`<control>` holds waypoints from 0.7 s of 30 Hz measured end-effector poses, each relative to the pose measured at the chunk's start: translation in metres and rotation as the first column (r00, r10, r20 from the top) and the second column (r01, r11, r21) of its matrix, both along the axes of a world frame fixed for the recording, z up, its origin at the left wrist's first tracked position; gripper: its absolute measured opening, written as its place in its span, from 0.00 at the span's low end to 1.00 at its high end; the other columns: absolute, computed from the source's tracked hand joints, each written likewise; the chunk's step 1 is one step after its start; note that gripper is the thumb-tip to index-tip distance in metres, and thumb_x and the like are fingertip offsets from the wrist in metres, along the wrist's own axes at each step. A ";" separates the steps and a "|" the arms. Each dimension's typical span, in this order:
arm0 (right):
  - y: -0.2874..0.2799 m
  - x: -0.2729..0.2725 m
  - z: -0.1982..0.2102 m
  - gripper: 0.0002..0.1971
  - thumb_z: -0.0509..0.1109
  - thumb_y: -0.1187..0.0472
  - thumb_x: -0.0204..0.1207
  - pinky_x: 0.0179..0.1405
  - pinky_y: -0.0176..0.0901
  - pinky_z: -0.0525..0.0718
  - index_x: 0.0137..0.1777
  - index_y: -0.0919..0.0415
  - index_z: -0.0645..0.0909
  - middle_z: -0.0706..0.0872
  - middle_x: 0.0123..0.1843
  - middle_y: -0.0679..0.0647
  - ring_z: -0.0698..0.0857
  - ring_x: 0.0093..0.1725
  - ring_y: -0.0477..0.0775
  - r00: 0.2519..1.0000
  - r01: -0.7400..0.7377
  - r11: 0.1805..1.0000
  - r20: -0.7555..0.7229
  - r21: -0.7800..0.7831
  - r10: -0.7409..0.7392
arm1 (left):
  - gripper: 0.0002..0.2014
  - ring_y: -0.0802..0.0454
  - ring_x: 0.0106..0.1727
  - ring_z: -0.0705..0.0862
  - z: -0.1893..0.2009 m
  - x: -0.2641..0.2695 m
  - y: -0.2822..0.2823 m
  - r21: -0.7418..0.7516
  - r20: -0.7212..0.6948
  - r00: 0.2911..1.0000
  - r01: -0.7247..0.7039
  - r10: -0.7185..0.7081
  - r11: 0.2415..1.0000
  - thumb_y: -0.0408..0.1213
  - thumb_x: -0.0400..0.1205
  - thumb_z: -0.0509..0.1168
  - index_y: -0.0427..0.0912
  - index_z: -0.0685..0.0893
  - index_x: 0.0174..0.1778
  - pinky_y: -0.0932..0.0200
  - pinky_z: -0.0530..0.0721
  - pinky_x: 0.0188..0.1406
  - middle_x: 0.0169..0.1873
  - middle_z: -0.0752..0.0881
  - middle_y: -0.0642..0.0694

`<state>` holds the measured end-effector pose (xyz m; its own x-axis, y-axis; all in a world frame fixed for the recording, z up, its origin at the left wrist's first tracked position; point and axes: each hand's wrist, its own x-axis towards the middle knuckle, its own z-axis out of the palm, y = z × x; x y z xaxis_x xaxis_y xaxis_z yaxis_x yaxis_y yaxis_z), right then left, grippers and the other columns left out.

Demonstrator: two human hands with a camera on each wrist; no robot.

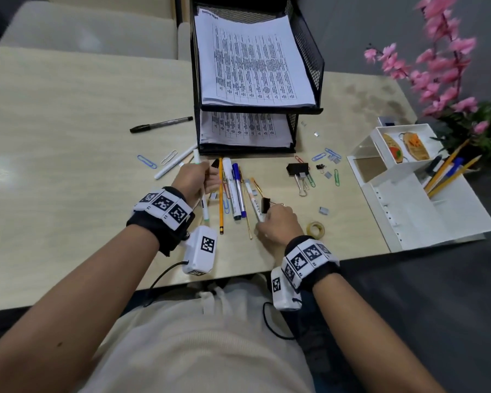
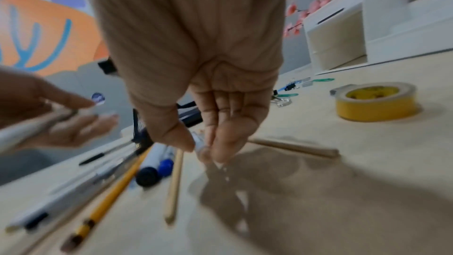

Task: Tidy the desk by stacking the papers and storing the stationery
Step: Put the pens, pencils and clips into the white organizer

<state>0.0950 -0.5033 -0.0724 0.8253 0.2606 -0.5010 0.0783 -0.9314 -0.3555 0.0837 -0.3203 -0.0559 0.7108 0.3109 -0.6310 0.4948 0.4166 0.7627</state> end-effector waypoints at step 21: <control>0.064 0.024 -0.013 0.11 0.64 0.69 0.74 0.50 0.50 0.82 0.56 0.67 0.79 0.84 0.56 0.65 0.83 0.55 0.67 0.974 -0.056 0.998 0.218 -0.035 0.062 | 0.12 0.57 0.25 0.70 -0.003 -0.026 0.028 0.023 0.015 0.997 -0.073 0.072 0.997 0.30 0.87 0.50 0.39 0.72 0.38 0.73 0.73 0.14 0.28 0.71 0.46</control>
<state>0.1188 -0.4397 -0.0858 0.8992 0.3007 -0.3179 0.2067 -0.9322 -0.2972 0.0577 -0.2924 -0.0590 0.6949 0.3765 -0.6127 0.4529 0.4327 0.7795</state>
